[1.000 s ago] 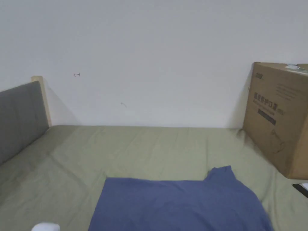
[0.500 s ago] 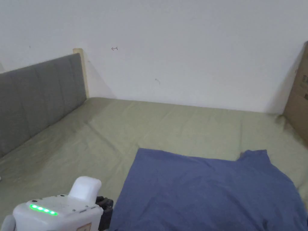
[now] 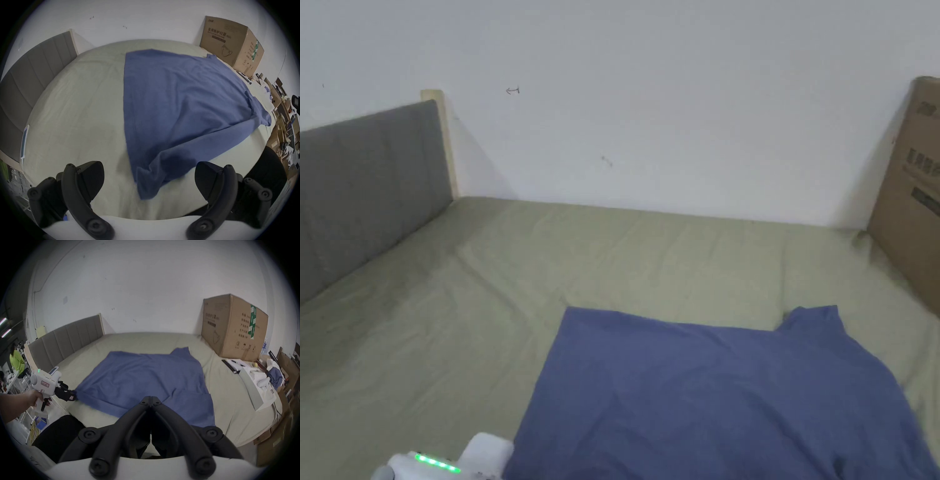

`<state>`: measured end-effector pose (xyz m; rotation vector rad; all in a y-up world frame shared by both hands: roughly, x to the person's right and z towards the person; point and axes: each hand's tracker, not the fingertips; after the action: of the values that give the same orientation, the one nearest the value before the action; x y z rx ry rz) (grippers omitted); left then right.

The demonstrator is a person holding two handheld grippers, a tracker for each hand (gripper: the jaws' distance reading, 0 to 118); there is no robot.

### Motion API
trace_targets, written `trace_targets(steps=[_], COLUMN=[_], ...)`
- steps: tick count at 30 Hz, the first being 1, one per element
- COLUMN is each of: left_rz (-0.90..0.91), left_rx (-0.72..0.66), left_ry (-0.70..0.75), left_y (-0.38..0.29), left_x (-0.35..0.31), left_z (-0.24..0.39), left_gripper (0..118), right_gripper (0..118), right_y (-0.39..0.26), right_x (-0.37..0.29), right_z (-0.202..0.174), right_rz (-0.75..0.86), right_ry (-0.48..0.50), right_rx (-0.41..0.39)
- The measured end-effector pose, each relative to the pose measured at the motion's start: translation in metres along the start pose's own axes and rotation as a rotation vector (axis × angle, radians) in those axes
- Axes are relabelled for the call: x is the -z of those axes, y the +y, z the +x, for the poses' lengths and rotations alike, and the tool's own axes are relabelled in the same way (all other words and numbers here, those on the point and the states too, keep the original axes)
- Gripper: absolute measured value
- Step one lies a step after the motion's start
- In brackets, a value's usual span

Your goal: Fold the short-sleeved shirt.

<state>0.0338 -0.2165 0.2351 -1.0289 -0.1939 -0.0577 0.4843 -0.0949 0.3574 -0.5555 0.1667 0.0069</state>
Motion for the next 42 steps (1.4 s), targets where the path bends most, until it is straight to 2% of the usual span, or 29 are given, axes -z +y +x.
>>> trace_targets(steps=[1,2,3,4,5,6,7,11,14,17,18,19,20,21,22,23,27,29,30,31,32,34,37,38,42], left_rz=[0.004,0.042,0.080,0.106,0.128,0.146,0.158,0.179,0.210,0.221,0.208,0.202,0.206,0.206,0.218,0.225,0.212,0.207,0.204,0.199,0.195,0.195,0.201,0.201,0.201], left_rx=[0.001,0.033,0.060,0.064,0.051,0.032,0.021,0.034,-0.019,-0.036,-0.054,-0.071,-0.083,-0.100,-0.105,-0.108,-0.124,-0.128,-0.131,-0.135,-0.137,-0.119,-0.076,-0.073,-0.073], left_ry=[-0.003,-0.017,-0.024,-0.027,-0.046,-0.099,-0.142,-0.081,-0.092,-0.069,-0.072,-0.070,-0.069,-0.078,-0.077,-0.075,-0.070,-0.066,-0.063,-0.066,-0.071,-0.065,-0.040,-0.036,-0.032], left_y=[-0.002,-0.004,-0.009,-0.012,-0.014,-0.016,-0.019,-0.024,-0.021,-0.017,-0.015,-0.013,-0.013,-0.013,-0.014,-0.015,-0.017,-0.017,-0.016,-0.013,-0.012,-0.010,-0.008,-0.008,-0.014], left_x=[0.004,0.004,0.004,0.002,-0.001,-0.004,-0.005,-0.013,-0.026,-0.032,-0.031,-0.031,-0.031,-0.031,-0.033,-0.038,-0.035,-0.034,-0.034,-0.034,-0.035,-0.039,-0.044,-0.046,-0.055], left_z=[0.002,0.005,0.005,0.007,0.009,0.010,0.006,0.010,0.014,0.016,0.016,0.016,0.016,0.016,0.017,0.025,0.031,0.031,0.031,0.028,0.027,0.030,0.032,0.033,0.030], left_gripper=[108,97,73,40,20,6,6,5,5,5,5,5,5,5,5,5,5,5,5,5,5,5,5,5,5], right_gripper=[0,0,0,0,0,0,0,0,0,0,5,49,98,118,111,108,109,103,88,53,41,4,4,4,4], right_y=[-0.002,-0.005,-0.008,-0.010,-0.012,-0.014,-0.017,-0.027,-0.032,-0.036,-0.038,-0.040,-0.044,-0.049,-0.056,-0.060,-0.078,-0.082,-0.084,-0.084,-0.082,-0.075,-0.066,-0.065,-0.065], right_x=[0.003,0.006,0.008,0.010,0.012,0.014,0.015,0.016,0.025,0.037,0.043,0.050,0.058,0.066,0.079,0.082,0.111,0.120,0.120,0.121,0.118,0.106,0.088,0.084,0.065], right_z=[0.001,0.002,0.003,0.005,0.008,0.011,0.016,0.050,0.094,0.131,0.140,0.146,0.149,0.153,0.156,0.155,0.152,0.152,0.158,0.158,0.154,0.151,0.137,0.136,0.139], right_rz=[-0.011,-0.019,-0.029,-0.039,-0.049,-0.056,-0.058,0.012,-0.046,-0.119,-0.157,-0.204,-0.234,-0.268,-0.351,-0.362,-0.447,-0.457,-0.446,-0.447,-0.424,-0.354,-0.309,-0.304,-0.303], right_ry=[-0.003,-0.007,-0.011,-0.015,-0.017,-0.020,-0.026,-0.130,-0.170,-0.179,-0.178,-0.190,-0.218,-0.215,-0.197,-0.206,-0.221,-0.251,-0.228,-0.215,-0.256,-0.160,-0.191,-0.178,-0.156], right_rx=[0.002,-0.001,-0.002,0.001,0.007,0.016,0.031,0.131,0.280,0.364,0.379,0.374,0.340,0.313,0.300,0.296,0.288,0.293,0.306,0.314,0.279,0.266,0.118,0.102,0.154])
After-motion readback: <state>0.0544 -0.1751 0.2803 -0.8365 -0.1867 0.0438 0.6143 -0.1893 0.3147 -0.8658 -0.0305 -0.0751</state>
